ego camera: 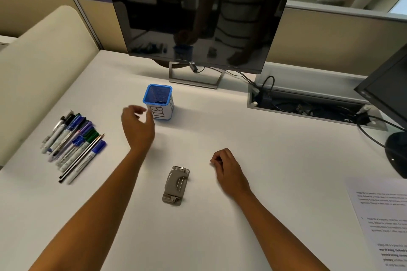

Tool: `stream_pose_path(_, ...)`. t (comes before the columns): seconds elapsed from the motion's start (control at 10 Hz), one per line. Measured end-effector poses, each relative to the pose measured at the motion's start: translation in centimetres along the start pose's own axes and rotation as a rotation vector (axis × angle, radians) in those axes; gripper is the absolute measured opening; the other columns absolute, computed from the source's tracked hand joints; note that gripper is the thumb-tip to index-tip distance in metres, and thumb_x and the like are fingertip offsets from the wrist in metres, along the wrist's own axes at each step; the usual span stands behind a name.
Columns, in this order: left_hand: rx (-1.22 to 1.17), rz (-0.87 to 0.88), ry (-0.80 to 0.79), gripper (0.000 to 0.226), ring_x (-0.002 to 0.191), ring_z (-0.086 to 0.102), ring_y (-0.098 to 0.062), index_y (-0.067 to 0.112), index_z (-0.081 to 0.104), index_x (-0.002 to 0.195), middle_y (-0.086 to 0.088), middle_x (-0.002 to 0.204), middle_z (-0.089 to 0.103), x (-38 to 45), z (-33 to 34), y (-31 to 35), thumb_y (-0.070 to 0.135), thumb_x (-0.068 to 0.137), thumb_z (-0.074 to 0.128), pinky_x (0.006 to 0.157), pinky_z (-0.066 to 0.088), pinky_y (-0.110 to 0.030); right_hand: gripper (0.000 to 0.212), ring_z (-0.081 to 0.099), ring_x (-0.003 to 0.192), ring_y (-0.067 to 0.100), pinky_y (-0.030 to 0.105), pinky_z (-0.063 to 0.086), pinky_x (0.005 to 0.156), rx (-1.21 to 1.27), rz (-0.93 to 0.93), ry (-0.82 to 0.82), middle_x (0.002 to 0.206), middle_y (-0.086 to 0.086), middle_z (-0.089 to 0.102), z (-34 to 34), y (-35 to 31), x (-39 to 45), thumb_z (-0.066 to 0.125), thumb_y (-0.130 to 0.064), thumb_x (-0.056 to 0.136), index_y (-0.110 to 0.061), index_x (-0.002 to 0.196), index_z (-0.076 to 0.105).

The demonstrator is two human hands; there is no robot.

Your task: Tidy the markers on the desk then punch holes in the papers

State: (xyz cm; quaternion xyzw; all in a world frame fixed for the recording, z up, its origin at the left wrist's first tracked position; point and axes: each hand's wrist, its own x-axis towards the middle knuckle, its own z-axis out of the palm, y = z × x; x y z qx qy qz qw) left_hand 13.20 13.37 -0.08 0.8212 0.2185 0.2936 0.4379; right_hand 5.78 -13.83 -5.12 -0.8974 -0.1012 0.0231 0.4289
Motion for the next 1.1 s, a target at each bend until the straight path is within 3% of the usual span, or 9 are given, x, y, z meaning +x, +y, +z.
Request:
stream_pose_path(0.1,0.167,0.047,-0.241,0.014,0.100,0.059,-0.026,0.013,0.062,0.103,-0.004,0.107,0.064,-4.4,-0.3,-4.1,0.017,0.089,0.064,0.090,0.044,-0.038,0.010,0.055,0.081,0.008,0.011,0.040,0.067,-0.007,-0.014,0.009,0.094,-0.012,0.050,0.0,0.0,0.0,0.050,-0.012,0.098,-0.018,0.091,0.053)
stream_pose_path(0.2,0.347,0.213,-0.410,0.030,0.125,0.054,-0.024,0.016,0.061,0.124,-0.002,0.132,0.060,-6.0,-0.8,-5.8,0.023,0.095,0.055,0.108,0.037,-0.035,0.009,0.056,0.083,0.009,0.015,0.043,0.069,-0.005,-0.020,0.011,0.095,-0.011,0.051,0.2,0.2,0.1,0.051,-0.013,0.098,-0.017,0.092,0.054)
stream_pose_path(0.3,0.441,0.210,-0.466,0.043,0.144,0.035,-0.020,0.020,0.050,0.140,0.001,0.151,0.045,-6.3,-0.8,-5.6,0.029,0.099,0.047,0.121,0.022,-0.039,0.008,0.057,0.084,0.009,0.017,0.045,0.072,0.011,-0.011,0.011,0.095,-0.009,0.053,0.5,0.2,0.6,0.052,-0.011,0.097,-0.016,0.092,0.056)
stream_pose_path(0.5,0.546,0.187,-0.512,0.057,0.152,0.014,-0.013,0.025,0.033,0.152,0.007,0.162,0.025,-6.6,-0.3,-5.0,0.045,0.099,0.037,0.125,0.009,-0.040,0.005,0.055,0.084,0.000,0.008,0.041,0.074,0.095,-0.040,0.010,0.096,-0.003,0.056,1.0,-3.4,6.2,0.056,-0.008,0.096,-0.011,0.094,0.060)
stream_pose_path(0.7,0.559,0.183,-0.508,0.059,0.152,0.012,-0.011,0.027,0.031,0.153,0.007,0.163,0.024,-6.5,-0.5,-5.0,0.048,0.098,0.035,0.125,0.009,-0.040,0.011,0.051,0.086,0.007,0.002,0.042,0.070,0.063,-0.205,0.016,0.100,-0.003,0.054,2.2,-11.1,15.5,0.055,-0.015,0.098,-0.007,0.103,0.060)
stream_pose_path(0.9,0.566,0.171,-0.513,0.059,0.152,0.010,-0.009,0.028,0.032,0.153,0.009,0.163,0.023,-6.4,-0.5,-5.0,0.048,0.098,0.034,0.125,0.007,-0.039,0.013,0.054,0.093,0.010,0.005,0.038,0.068,0.050,-0.141,0.033,0.107,0.004,0.060,4.2,-14.1,21.2,0.056,-0.019,0.098,-0.011,0.103,0.064)
stream_pose_path(1.1,0.554,0.169,-0.498,0.059,0.152,0.010,-0.009,0.029,0.030,0.153,0.010,0.163,0.022,-6.3,-0.6,-4.5,0.050,0.098,0.032,0.125,0.007,-0.039,0.011,0.057,0.081,0.006,0.005,0.041,0.065,0.125,-0.077,0.027,0.100,0.003,0.065,4.5,-13.9,22.0,0.070,-0.017,0.089,-0.009,0.096,0.069)
